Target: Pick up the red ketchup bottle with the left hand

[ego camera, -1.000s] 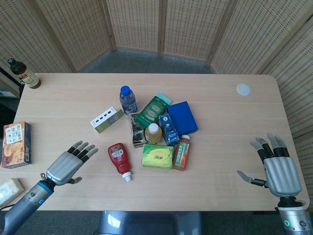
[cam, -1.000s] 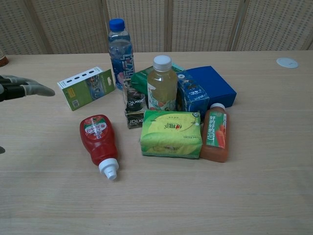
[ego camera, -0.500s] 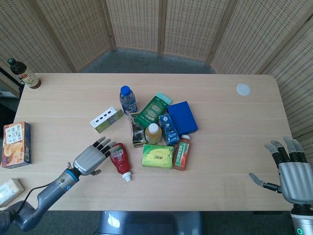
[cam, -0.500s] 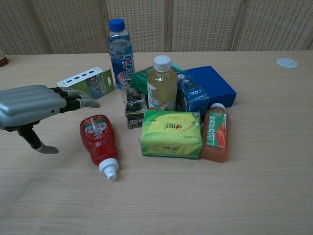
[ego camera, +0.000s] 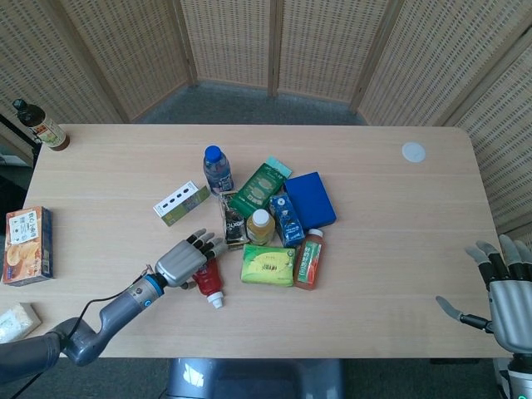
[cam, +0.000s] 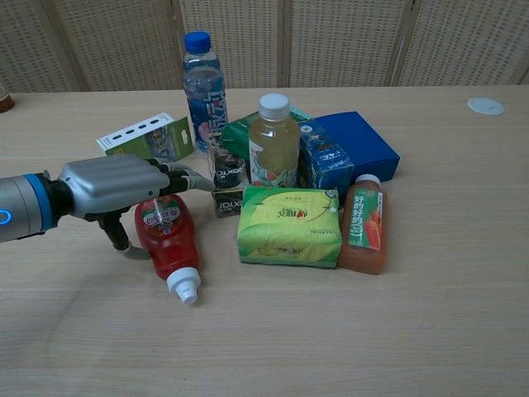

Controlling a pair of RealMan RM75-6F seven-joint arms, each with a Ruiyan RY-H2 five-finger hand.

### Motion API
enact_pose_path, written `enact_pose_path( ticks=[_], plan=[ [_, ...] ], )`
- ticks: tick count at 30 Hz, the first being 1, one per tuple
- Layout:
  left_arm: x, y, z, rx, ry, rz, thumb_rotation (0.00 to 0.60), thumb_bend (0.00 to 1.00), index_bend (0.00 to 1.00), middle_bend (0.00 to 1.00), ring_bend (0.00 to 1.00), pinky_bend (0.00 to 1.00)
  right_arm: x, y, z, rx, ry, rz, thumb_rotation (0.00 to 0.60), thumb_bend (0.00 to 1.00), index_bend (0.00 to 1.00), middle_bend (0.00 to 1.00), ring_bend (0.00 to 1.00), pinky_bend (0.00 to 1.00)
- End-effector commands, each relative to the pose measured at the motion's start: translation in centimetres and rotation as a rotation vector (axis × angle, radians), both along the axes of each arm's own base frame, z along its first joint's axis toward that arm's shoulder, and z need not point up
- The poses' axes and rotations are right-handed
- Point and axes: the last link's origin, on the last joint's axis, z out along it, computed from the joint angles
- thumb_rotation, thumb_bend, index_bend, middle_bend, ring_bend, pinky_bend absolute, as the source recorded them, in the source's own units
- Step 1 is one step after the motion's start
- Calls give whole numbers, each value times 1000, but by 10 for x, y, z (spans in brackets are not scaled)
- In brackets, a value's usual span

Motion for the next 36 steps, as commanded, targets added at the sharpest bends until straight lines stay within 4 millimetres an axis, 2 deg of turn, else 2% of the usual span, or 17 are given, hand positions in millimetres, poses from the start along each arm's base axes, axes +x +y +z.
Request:
enact_pose_path(
  ticks=[1, 11, 15, 19, 27, 30, 36],
  plan=[
    [3, 0, -5, -16, -10, 0, 600, 222, 5, 49, 0, 0, 0, 1, 1, -1, 1, -2, 270, 172, 218, 221, 56, 0],
    [4, -7, -13, -52, -3, -31, 600, 222, 60, 118, 26, 0, -1, 3, 2, -3, 1, 0, 270, 171, 215, 220, 56, 0],
    [2, -8, -14, -56, -6, -27, 600, 223, 97, 239, 170, 0, -1, 3, 3, -4, -1, 0, 274, 172, 216, 220, 56, 0],
    [3, -9, -11, -44, -26, -35, 600, 223, 123, 298, 236, 0, -1, 3, 3, -5, 1, 0, 272, 170, 215, 221, 56, 0],
    [0, -11, -2, -33, -48, -34, 600, 224, 145, 274, 220, 0, 0, 2, 3, -5, 0, 3, 271, 171, 216, 220, 56, 0],
    [-1, -14, 1, -19, -81, -25, 600, 223, 179, 204, 131, 0, 0, 2, 3, -4, 2, 1, 274, 171, 216, 220, 56, 0],
    [-1, -15, 5, -13, -92, -23, 600, 224, 178, 121, 3, 0, 1, 1, 1, 3, 0, 4, 271, 171, 215, 220, 56, 0]
  ],
)
